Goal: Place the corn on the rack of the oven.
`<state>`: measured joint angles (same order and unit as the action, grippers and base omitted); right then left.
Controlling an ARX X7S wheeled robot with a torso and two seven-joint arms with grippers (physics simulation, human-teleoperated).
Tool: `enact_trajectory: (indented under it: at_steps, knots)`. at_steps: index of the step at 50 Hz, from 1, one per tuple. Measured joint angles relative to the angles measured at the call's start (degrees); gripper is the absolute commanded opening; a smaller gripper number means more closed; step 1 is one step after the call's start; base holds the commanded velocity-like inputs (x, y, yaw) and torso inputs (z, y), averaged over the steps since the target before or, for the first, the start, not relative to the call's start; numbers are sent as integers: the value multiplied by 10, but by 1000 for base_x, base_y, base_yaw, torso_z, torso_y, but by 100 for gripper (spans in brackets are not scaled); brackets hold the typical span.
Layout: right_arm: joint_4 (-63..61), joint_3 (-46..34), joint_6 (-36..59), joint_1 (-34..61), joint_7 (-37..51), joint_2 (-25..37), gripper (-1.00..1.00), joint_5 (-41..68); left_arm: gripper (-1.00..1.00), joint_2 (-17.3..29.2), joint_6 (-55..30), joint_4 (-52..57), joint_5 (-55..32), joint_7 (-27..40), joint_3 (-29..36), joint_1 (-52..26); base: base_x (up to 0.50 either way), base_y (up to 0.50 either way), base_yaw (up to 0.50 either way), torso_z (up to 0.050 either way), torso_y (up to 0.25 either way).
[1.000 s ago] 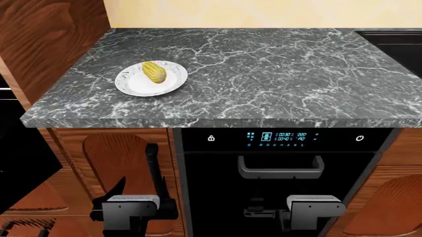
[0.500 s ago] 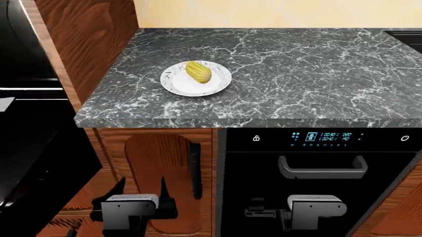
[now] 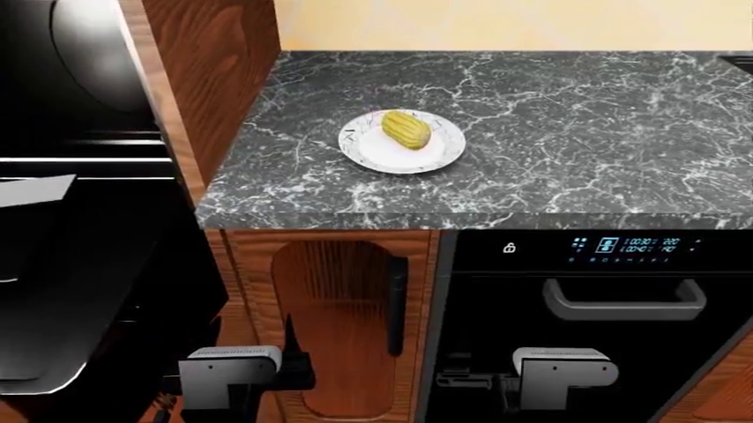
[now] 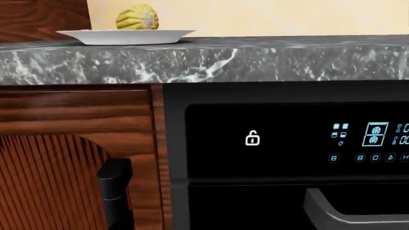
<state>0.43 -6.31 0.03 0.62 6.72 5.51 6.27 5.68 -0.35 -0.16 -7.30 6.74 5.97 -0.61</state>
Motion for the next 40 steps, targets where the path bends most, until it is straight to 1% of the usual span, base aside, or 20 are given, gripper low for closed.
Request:
enact_trajectory:
  at_steps: [40]
  knots:
    - [0,-21,-3,3,22,20,100,21,100,18,4,-1,-13,27,26,-3,0,0,0,50,0]
